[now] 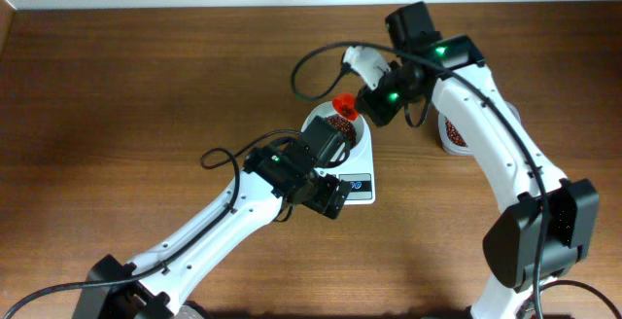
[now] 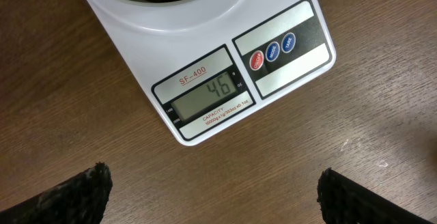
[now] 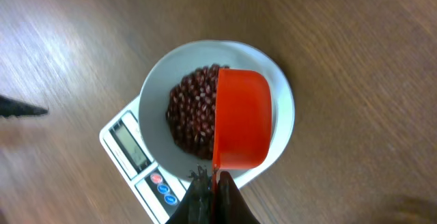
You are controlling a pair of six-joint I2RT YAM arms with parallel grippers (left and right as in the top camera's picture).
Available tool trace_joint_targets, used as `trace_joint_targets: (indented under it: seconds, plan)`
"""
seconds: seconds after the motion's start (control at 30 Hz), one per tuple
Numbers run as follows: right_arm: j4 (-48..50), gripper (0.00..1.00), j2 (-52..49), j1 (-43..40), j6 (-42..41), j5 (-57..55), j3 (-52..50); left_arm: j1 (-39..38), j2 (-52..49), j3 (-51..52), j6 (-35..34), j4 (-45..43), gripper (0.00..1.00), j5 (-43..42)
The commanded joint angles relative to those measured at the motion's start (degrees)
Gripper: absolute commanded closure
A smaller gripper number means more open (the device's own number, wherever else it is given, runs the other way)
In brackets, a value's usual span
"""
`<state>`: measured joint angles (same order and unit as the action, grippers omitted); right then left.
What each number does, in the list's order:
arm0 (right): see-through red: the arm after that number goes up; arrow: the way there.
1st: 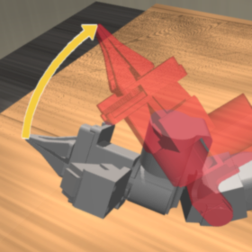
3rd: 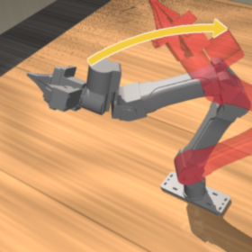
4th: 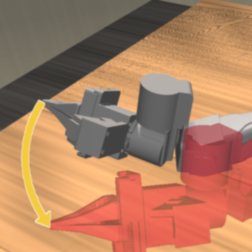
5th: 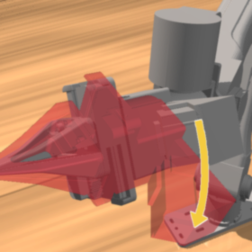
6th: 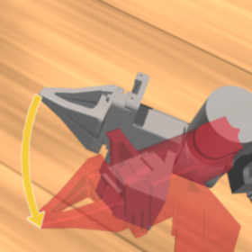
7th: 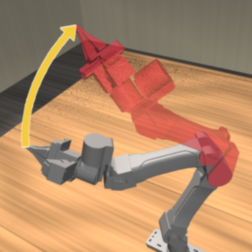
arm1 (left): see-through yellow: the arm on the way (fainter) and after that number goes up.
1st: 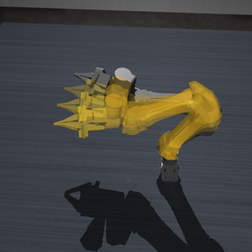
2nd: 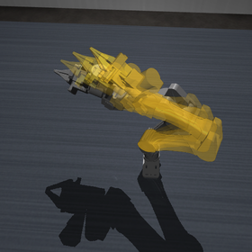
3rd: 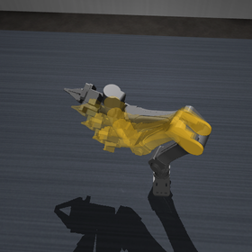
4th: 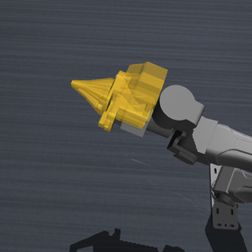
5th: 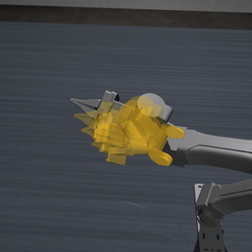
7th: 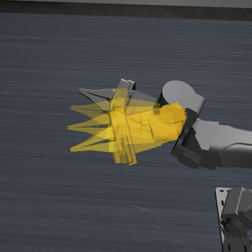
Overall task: Scoop item into bowl and weigh 50g on scale
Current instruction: 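Lower and tilt the red scoop further over the bowl with the right gripper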
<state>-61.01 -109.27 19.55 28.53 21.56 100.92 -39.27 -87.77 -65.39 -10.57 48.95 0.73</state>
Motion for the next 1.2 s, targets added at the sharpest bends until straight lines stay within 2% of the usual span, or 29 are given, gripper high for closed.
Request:
trace_joint_targets:
  seconds: [0.0, 0.13, 0.2, 0.3, 0.57, 0.63, 0.77, 1.17]
  plan:
    - [1.05, 0.96, 2.19, 1.92, 0.9, -5.25, 1.51, -0.07, -0.39, -1.09, -0.7, -0.07, 0.01, 0.59]
    - [1.75, 0.96, 2.19, 1.7, -0.72, -5.11, 1.51, -0.07, -0.39, -1.09, -0.7, -0.07, 0.01, 0.59]
    - [1.11, 0.96, 2.19, 2.01, 3.58, -0.87, 1.51, -0.07, -0.39, -1.09, -0.7, -0.07, 0.01, 0.59]
    - [1.64, 0.96, 2.19, 2.12, 0.17, -1.73, 1.51, -0.07, -0.39, -1.09, -0.7, -0.07, 0.01, 0.59]
    - [2.32, 0.96, 2.19, 1.7, -2.01, 0.94, 1.51, -0.07, -0.39, -1.09, -0.7, -0.09, 0.01, 0.59]
    - [2.01, 0.96, 2.19, 1.79, -0.24, 0.92, 1.51, -0.07, -0.39, -1.09, -0.7, -0.07, 0.01, 0.59]
    - [2.62, 0.96, 2.19, 1.42, -2.71, 0.72, 1.51, -0.07, -0.39, -1.09, -0.7, -0.07, 0.01, 0.59]
    - [2.95, 0.96, 2.19, 1.38, -2.67, 0.7, 1.51, -0.07, -0.39, -1.09, -0.7, -0.07, 0.01, 0.59]
